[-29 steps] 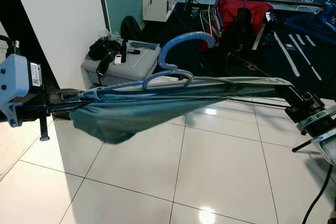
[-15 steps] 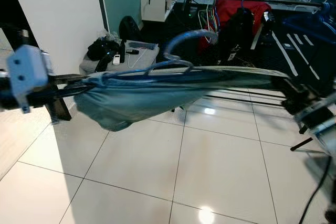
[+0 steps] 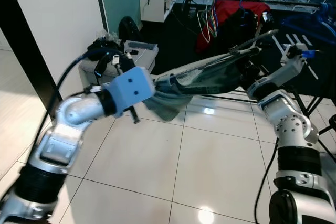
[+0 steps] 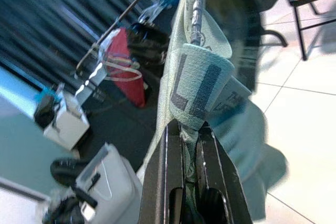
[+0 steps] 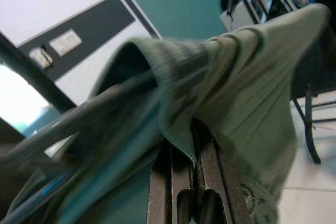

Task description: Hang hanger

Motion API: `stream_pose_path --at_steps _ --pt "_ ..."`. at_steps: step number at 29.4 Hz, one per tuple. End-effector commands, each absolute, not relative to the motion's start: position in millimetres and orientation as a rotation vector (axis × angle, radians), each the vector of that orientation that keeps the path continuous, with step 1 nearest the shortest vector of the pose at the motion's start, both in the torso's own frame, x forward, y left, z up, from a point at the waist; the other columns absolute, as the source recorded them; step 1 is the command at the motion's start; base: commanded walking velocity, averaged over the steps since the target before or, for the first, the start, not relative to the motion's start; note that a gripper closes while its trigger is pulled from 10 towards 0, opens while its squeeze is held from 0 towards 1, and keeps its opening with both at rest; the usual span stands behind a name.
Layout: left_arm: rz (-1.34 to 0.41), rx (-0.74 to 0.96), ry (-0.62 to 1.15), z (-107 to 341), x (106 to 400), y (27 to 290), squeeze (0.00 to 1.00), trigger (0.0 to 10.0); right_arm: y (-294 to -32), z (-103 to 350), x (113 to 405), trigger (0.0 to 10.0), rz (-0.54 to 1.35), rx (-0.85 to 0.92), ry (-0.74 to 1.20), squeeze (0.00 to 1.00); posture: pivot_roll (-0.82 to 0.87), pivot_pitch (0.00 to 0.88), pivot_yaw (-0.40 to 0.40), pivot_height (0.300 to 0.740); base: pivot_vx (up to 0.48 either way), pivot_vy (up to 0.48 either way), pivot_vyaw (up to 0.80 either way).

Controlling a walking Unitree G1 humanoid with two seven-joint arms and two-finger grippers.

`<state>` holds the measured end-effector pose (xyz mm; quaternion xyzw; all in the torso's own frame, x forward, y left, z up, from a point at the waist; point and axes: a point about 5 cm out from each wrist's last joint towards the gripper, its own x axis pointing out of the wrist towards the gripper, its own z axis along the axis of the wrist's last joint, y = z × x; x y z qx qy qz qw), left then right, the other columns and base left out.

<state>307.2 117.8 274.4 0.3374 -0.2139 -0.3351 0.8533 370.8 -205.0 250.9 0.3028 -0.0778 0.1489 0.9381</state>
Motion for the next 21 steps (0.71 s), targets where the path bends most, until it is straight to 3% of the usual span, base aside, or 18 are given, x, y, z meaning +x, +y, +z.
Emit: stream_pose_path --at_steps 1,4,9,13,14,16,19,21 --pt "-0.684 0.702 -0.447 274.9 308.8 115.2 0.0 10.0 -193.6 244.6 370.5 0.0 0.332 0.598 -0.117 0.0 -0.01 0.062 -0.057 0.74 0.0 0.0 0.0" --pt "-0.698 0.723 -0.378 263.9 311.4 115.4 0.0 10.0 -177.5 232.9 364.2 0.0 0.384 0.506 -0.064 0.0 -0.02 0.065 -0.051 0.74 0.0 0.0 0.0" --pt "-0.694 0.758 -0.355 260.8 312.2 117.9 0.0 10.0 -176.4 230.9 362.1 0.0 0.398 0.481 -0.059 0.0 -0.02 0.067 -0.051 0.74 0.0 0.0 0.0" --pt "-0.689 0.882 -0.281 253.7 314.1 134.7 0.0 10.0 -194.8 239.1 358.1 0.0 0.393 0.454 -0.108 0.0 -0.03 0.068 -0.048 0.74 0.0 0.0 0.0" --pt "-0.709 0.909 -0.247 251.5 312.7 145.8 0.0 10.0 -216.5 245.6 356.7 0.0 0.336 0.422 -0.128 0.0 -0.03 0.069 -0.047 0.74 0.0 0.0 0.0" --pt "-0.692 0.938 -0.205 250.0 314.3 157.4 0.0 10.0 -229.0 249.5 355.0 0.0 0.305 0.397 -0.139 0.0 -0.03 0.069 -0.046 0.74 0.0 0.0 0.0" --pt "-0.692 0.938 -0.205 250.0 314.3 157.4 0.0 10.0 -229.0 249.5 355.0 0.0 0.305 0.397 -0.139 0.0 -0.03 0.069 -0.046 0.74 0.0 0.0 0.0" --pt "-0.631 1.006 -0.114 247.8 318.2 181.8 0.0 10.0 -249.1 261.5 348.9 0.0 0.274 0.377 -0.178 0.0 -0.03 0.07 -0.045 0.74 0.0 0.0 0.0"
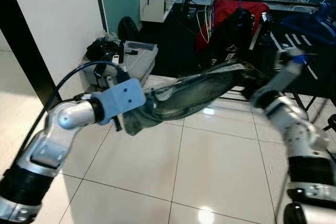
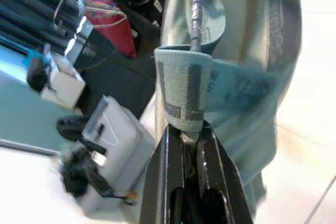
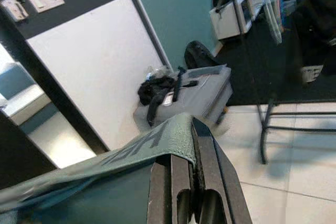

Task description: Hang hanger

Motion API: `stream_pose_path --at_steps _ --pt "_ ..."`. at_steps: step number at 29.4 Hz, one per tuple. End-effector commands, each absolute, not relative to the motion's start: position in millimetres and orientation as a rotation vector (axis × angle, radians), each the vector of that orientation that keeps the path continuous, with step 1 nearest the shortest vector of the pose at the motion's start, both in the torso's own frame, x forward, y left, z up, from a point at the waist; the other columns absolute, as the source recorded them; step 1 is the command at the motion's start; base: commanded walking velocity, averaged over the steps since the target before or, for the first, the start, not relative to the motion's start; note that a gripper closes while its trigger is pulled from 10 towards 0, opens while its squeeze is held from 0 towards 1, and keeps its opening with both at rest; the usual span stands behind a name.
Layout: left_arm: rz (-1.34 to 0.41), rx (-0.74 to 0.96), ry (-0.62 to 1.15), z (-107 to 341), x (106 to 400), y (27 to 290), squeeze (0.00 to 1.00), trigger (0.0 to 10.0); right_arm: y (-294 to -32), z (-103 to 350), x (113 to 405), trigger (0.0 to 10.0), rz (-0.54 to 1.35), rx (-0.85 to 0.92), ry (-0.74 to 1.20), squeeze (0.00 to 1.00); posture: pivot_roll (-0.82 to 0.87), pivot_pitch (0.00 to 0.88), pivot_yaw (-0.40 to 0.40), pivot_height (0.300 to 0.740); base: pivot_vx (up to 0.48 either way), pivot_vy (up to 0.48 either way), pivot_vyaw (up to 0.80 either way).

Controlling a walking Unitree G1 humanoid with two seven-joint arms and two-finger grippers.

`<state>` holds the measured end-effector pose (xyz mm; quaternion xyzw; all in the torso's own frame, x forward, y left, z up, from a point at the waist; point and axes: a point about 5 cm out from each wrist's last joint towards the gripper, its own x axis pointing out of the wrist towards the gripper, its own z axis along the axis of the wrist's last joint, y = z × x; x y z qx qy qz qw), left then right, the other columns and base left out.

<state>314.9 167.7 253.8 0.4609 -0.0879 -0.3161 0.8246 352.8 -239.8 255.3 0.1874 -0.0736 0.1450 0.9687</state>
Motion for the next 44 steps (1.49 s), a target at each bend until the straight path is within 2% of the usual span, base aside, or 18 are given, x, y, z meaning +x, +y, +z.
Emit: stream_pose_path --at_steps 1,5,7,10,11,13,20,24,25,27,28,30,31,32,35,36,44 --pt "-0.592 1.033 -0.072 246.8 320.1 193.0 0.0 10.0 -255.9 268.3 345.6 0.0 0.27 0.37 -0.2 0.0 -0.03 0.071 -0.044 0.74 0.0 0.0 0.0" --pt "-0.573 1.06 -0.012 241.8 321.0 203.6 0.0 10.0 -256.9 273.9 341.3 0.0 0.292 0.353 -0.209 0.0 -0.03 0.071 -0.042 0.74 0.0 0.0 0.0" --pt "-0.594 1.06 0.031 236.7 320.2 205.8 0.0 10.0 -238.5 261.3 339.7 0.0 0.369 0.314 -0.134 0.0 -0.03 0.071 -0.042 0.74 0.0 0.0 0.0" --pt "-0.602 1.06 0.04 235.8 319.9 206.4 0.0 10.0 -233.8 257.6 339.1 0.0 0.391 0.304 -0.113 0.0 -0.03 0.071 -0.042 0.74 0.0 0.0 0.0" --pt "-0.648 1.02 0.045 235.1 317.1 202.1 0.0 10.0 -209.4 235.9 334.3 0.0 0.468 0.277 -0.021 0.0 -0.04 0.068 -0.044 0.74 0.0 0.0 0.0" --pt "-0.726 0.969 0.053 233.5 312.4 195.2 0.0 10.0 -176.9 208.3 323.4 0.0 0.576 0.257 0.094 0.0 -0.04 0.069 -0.044 0.74 0.0 0.0 0.0" --pt "-0.752 0.908 0.062 231.4 312.2 188.3 0.0 10.0 -142.5 188.4 306.9 0.0 0.714 0.251 0.19 0.0 -0.04 0.066 -0.044 0.74 0.0 0.0 0.0" --pt "-0.746 0.901 0.066 231.5 313.5 188.2 0.0 10.0 -140.0 186.3 304.3 0.0 0.73 0.235 0.203 0.0 -0.04 0.066 -0.044 0.74 0.0 0.0 0.0" --pt "-0.734 0.906 0.071 231.1 315.1 189.3 0.0 10.0 -148.7 186.0 308.9 0.0 0.679 0.216 0.201 0.0 -0.04 0.06 -0.049 0.74 0.0 0.0 0.0" --pt "-0.734 0.906 0.071 231.1 315.1 189.3 0.0 10.0 -148.7 186.0 308.9 0.0 0.679 0.216 0.201 0.0 -0.04 0.06 -0.049 0.74 0.0 0.0 0.0" --pt "-0.728 0.899 0.072 230.8 315.9 189.4 0.0 10.0 -161.6 190.8 315.0 0.0 0.619 0.199 0.171 0.0 -0.03 0.059 -0.05 0.74 0.0 0.0 0.0" --pt "-0.728 0.899 0.072 230.8 315.9 189.4 0.0 10.0 -161.6 190.8 315.0 0.0 0.619 0.199 0.171 0.0 -0.03 0.059 -0.05 0.74 0.0 0.0 0.0" --pt "-0.733 0.892 0.077 229.7 315.7 188.5 0.0 10.0 -180.3 201.7 323.1 10.0 0.524 0.19 0.115 0.0 -0.03 0.057 -0.05 0.74 0.0 0.0 0.0" --pt "-0.735 0.887 0.083 227.8 315.9 188.0 0.0 10.0 -197.5 212.8 329.6 10.0 0.438 0.219 0.061 0.0 -0.03 0.057 -0.05 0.74 0.0 0.0 0.0" --pt "-0.737 0.883 0.088 226.3 315.9 187.8 0.0 10.0 -208.1 220.8 332.1 10.0 0.392 0.24 0.02 0.01 -0.03 0.055 -0.05 0.74 0.0 0.0 0.0" --pt "-0.73 0.876 0.094 225.3 316.5 188.3 0.0 10.0 -214.0 224.7 332.6 10.0 0.368 0.244 -0.001 1.0 -0.03 0.055 -0.05 0.74 0.0 0.0 0.0" --pt "-0.635 0.799 0.128 220.8 322.8 200.6 0.0 10.0 -219.4 230.5 318.0 10.0 0.456 0.136 -0.02 0.99 -0.03 0.067 -0.045 0.74 0.0 0.0 0.0"
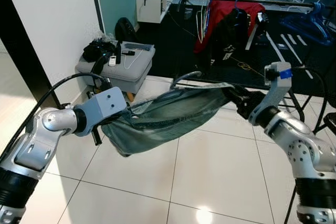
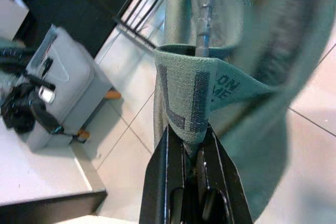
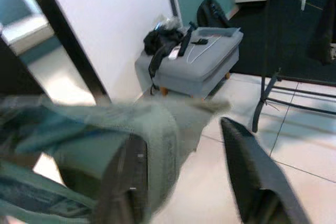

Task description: Hang hanger

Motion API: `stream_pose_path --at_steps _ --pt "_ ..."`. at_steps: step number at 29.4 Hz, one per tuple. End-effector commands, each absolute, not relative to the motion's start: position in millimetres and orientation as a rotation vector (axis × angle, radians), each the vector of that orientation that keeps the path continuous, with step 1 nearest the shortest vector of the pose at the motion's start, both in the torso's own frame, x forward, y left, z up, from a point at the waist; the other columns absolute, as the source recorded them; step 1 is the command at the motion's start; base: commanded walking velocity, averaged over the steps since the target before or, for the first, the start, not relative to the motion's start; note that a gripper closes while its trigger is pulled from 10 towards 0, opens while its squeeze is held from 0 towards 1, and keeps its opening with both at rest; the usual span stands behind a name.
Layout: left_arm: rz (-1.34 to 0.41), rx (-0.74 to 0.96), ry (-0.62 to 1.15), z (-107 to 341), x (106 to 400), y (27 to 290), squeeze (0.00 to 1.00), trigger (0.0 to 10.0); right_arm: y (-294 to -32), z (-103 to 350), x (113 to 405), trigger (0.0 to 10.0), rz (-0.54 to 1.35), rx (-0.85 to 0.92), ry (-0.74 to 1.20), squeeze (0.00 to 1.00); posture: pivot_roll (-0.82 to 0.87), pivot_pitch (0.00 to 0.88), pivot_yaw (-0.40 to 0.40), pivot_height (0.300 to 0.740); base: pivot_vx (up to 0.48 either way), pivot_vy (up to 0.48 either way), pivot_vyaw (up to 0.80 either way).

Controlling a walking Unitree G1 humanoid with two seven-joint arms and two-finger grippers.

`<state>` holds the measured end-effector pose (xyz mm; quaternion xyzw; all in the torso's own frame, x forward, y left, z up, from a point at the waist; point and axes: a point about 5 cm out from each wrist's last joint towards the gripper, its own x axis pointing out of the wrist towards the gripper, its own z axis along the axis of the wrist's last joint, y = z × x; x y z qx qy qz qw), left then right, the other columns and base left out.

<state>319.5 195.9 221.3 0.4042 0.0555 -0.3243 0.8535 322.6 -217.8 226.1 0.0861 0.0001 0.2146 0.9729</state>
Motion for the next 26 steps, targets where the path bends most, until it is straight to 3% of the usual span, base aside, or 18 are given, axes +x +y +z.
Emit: stream_pose_path --at_steps 1,3,4,6,11,12,17,20,26 --pt "-0.635 0.799 0.128 220.8 322.8 200.6 0.0 10.0 -219.4 230.5 318.0 10.0 0.456 0.136 -0.02 0.99 -0.03 0.067 -0.045 0.74 0.0 0.0 0.0" --pt "-0.618 0.773 0.133 220.0 323.9 202.2 0.0 10.0 -222.4 231.2 316.4 10.0 0.455 0.122 -0.021 0.99 -0.03 0.067 -0.045 0.74 0.0 0.0 0.0" --pt "-0.597 0.719 0.116 223.5 325.6 203.3 0.0 10.0 -234.9 232.2 315.3 10.0 0.418 0.105 -0.022 0.55 -0.03 0.067 -0.045 0.74 0.0 0.0 0.0" --pt "-0.597 0.719 0.116 223.5 325.6 203.3 0.0 10.0 -234.9 232.2 315.3 10.0 0.418 0.105 -0.022 0.55 -0.03 0.067 -0.045 0.74 0.0 0.0 0.0" --pt "-0.597 0.49 -0.016 249.3 327.7 204.0 0.0 10.0 -277.9 243.7 309.0 10.0 0.298 0.177 -0.105 0.53 -0.03 0.07 -0.041 0.74 0.0 0.0 0.0" --pt "-0.619 0.439 -0.044 254.0 326.4 203.4 0.0 10.0 -285.3 246.0 307.7 10.0 0.279 0.227 -0.137 0.05 -0.03 0.071 -0.04 0.74 0.0 0.0 0.0" --pt "-0.687 0.332 -0.103 260.7 321.5 200.1 0.0 10.0 -297.8 246.3 306.9 10.0 0.225 0.329 -0.188 0.0 -0.03 0.071 -0.038 0.74 0.0 0.0 0.0" --pt "-0.881 0.209 -0.166 263.6 304.2 190.7 0.0 10.0 -308.2 248.2 304.7 10.0 0.19 0.531 -0.293 0.0 -0.03 0.07 -0.037 0.74 0.0 0.0 0.0" --pt "-0.976 0.214 -0.201 262.5 292.8 184.6 0.0 10.0 -297.3 252.9 300.7 10.0 0.32 0.62 -0.374 0.0 -0.03 0.07 -0.035 0.74 0.0 0.0 0.0"
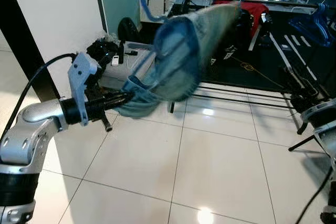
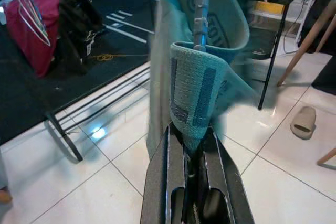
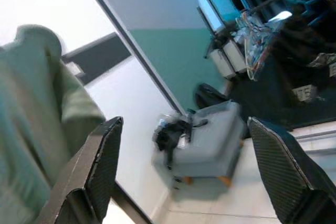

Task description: Hang hanger

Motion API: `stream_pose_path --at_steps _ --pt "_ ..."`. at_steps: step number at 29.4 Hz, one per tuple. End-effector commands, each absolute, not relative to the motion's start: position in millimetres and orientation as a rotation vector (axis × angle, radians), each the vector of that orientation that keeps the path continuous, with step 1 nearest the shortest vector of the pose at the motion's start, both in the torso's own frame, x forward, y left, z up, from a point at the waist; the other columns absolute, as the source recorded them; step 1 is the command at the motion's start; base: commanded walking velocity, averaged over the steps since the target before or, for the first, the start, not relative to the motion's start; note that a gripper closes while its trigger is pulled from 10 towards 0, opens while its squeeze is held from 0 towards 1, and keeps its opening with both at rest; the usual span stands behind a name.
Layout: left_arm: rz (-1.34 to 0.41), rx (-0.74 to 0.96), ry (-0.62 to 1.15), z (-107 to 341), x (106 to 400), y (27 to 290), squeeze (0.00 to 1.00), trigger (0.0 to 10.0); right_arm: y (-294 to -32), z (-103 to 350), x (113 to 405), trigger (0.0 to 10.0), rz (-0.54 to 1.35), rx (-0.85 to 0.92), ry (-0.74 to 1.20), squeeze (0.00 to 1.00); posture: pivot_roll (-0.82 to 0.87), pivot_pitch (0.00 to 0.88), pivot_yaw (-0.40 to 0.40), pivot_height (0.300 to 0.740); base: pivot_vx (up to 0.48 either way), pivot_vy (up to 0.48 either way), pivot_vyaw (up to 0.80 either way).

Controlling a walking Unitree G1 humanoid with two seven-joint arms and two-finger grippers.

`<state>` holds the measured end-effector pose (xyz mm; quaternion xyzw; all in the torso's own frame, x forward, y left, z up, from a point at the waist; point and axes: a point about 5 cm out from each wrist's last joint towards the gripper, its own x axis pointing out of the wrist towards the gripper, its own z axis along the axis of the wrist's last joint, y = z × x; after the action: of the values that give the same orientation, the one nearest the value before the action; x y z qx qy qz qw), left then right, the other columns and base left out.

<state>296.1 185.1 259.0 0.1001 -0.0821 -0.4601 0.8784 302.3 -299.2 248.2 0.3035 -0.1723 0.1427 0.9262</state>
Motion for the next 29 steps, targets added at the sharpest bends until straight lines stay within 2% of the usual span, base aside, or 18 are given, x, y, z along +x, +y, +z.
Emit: stream_pose_path --at_steps 1,3,9,16,21,29 --pt "-1.013 0.201 -0.224 264.2 288.6 181.7 0.0 10.0 -286.8 254.4 298.7 10.0 0.404 0.635 -0.387 0.0 -0.02 0.071 -0.037 0.74 0.0 0.0 0.0" --pt "-1.083 0.167 -0.268 268.2 280.4 175.0 0.0 10.0 -264.9 259.2 296.5 10.0 0.549 0.706 -0.414 0.0 -0.02 0.069 -0.037 0.74 0.0 0.0 0.0" --pt "-1.136 0.143 -0.284 268.4 274.5 167.3 0.0 10.0 -244.5 258.3 300.8 10.0 0.627 0.755 -0.39 0.0 -0.02 0.068 -0.039 0.74 0.0 0.0 0.0" --pt "-1.221 0.123 -0.301 269.0 263.3 163.3 0.0 10.0 -238.3 261.0 301.8 10.0 0.672 0.782 -0.393 0.0 -0.02 0.069 -0.039 0.74 0.0 0.0 0.0" --pt "-1.268 0.114 -0.296 266.1 257.1 158.7 0.0 10.0 -223.3 269.3 294.8 10.0 0.794 0.795 -0.414 0.0 -0.02 0.068 -0.04 0.74 0.0 0.0 0.0" --pt "-1.306 0.106 -0.293 264.9 252.2 154.6 0.0 10.0 -220.8 272.7 294.0 10.0 0.813 0.789 -0.421 0.0 -0.02 0.065 -0.039 0.74 0.0 0.0 0.0"
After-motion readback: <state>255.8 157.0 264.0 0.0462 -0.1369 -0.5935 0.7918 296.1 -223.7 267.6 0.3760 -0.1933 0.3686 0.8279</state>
